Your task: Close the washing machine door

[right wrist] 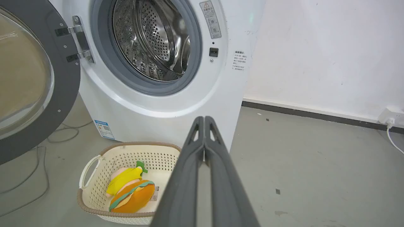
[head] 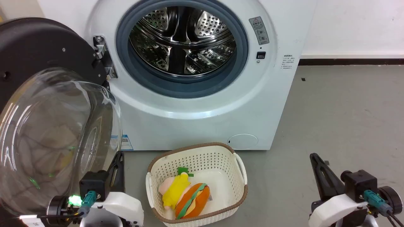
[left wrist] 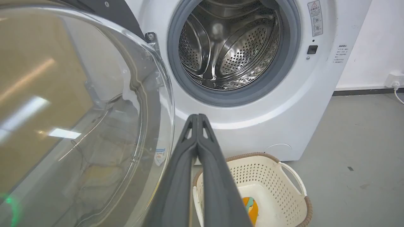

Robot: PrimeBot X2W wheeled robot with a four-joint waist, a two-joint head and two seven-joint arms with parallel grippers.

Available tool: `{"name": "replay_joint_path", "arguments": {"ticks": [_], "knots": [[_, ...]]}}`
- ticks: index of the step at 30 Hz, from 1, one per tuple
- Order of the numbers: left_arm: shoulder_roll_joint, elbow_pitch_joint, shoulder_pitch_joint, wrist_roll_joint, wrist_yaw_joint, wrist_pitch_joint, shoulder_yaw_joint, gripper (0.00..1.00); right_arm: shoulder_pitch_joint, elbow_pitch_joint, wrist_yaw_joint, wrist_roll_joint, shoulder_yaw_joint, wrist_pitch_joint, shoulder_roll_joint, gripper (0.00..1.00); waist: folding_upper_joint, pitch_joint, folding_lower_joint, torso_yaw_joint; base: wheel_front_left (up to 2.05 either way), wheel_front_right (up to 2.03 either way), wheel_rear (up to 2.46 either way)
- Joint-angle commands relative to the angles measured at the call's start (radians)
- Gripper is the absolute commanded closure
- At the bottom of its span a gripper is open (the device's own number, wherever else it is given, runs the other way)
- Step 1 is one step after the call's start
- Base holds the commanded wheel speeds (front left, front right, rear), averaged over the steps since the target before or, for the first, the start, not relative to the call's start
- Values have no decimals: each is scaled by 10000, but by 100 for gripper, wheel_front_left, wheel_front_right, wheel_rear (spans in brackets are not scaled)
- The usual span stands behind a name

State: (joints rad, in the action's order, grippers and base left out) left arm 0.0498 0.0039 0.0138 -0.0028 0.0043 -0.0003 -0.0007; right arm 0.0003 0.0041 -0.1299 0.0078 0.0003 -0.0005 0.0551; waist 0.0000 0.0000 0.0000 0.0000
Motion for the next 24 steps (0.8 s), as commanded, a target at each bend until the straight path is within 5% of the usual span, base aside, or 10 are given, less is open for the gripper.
{"name": "replay_joint_path", "arguments": {"ticks": [1, 21, 22, 24], "knots": [[5, -39, -138, 28, -43, 3, 7, 100, -3, -41, -8, -78, -3, 5, -49, 100, 0, 0, 0, 0, 0, 0, 0], [5, -39, -138, 28, -43, 3, 7, 100, -3, -41, -8, -78, -3, 5, -49, 100, 0, 0, 0, 0, 0, 0, 0], [0, 0, -1, 0, 0, 0, 2, 0, 0, -2, 0, 0, 2, 0, 0, 0, 0, 0, 0, 0, 0, 0, 0], [0, 6, 0, -3, 15, -3, -1, 0, 1, 7, 0, 8, 0, -3, 2, 0, 0, 1, 0, 0, 0, 0, 0]]}}
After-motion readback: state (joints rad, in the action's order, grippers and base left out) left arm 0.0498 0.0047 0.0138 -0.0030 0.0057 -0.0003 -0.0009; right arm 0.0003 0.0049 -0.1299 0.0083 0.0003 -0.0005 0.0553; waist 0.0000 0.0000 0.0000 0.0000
